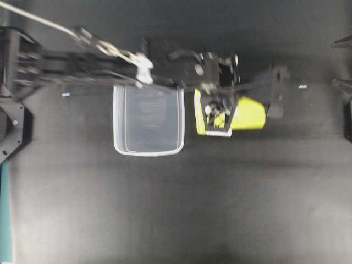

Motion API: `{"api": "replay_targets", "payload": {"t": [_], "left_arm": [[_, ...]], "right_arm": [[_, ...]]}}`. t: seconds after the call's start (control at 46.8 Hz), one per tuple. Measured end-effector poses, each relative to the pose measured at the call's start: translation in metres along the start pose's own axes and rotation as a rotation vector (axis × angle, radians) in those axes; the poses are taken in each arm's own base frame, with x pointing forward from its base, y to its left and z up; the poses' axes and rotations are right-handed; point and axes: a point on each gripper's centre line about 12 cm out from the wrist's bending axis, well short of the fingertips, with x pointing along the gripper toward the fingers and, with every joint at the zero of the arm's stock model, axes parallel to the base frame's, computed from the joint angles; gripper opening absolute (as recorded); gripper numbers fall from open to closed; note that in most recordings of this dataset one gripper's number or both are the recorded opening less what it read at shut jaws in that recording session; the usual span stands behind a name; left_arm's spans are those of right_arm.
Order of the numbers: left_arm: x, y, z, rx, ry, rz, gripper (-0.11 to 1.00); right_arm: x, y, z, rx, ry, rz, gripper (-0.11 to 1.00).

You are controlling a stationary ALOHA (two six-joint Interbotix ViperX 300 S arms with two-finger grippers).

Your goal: Place the yellow towel into the container with the left arm.

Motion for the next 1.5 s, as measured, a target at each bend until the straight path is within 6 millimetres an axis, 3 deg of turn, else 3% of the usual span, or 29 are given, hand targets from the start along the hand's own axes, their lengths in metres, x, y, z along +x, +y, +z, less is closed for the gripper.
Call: {"api": "replay_targets", "payload": {"t": [0.086, 0.214, 0.385, 0.599, 0.791, 1.005, 1.497], "left_arm": [[-0.049, 0.005, 0.002, -0.007, -0.031, 0.009, 0.07], [-0.100, 0.005, -0.013, -0.015, -0.021, 0.010, 0.07], [-0.129, 0.004, -0.044, -0.030, 0.026, 0.005, 0.07], [-0.119, -0.008, -0.091, -0.021, 0.072, -0.007, 0.07], [-0.108, -0.005, -0.115, -0.038, 0.006, 0.010, 0.07], [-0.088, -0.009, -0.135, -0.036, 0.042, 0.002, 0.07], [-0.047, -0.014, -0.152, -0.023, 0.076, -0.007, 0.08]], "right_arm": [[-0.001, 0.000, 0.003, 0.000, -0.011, 0.000, 0.75], [-0.003, 0.000, 0.003, 0.000, -0.005, -0.001, 0.75], [-0.003, 0.000, 0.003, 0.000, -0.003, -0.001, 0.75], [-0.003, 0.000, 0.004, 0.000, -0.006, -0.001, 0.75], [-0.003, 0.000, 0.004, -0.002, -0.005, 0.001, 0.75], [-0.003, 0.000, 0.005, 0.000, -0.008, -0.001, 0.75], [-0.004, 0.000, 0.006, -0.002, -0.015, -0.001, 0.75]]}}
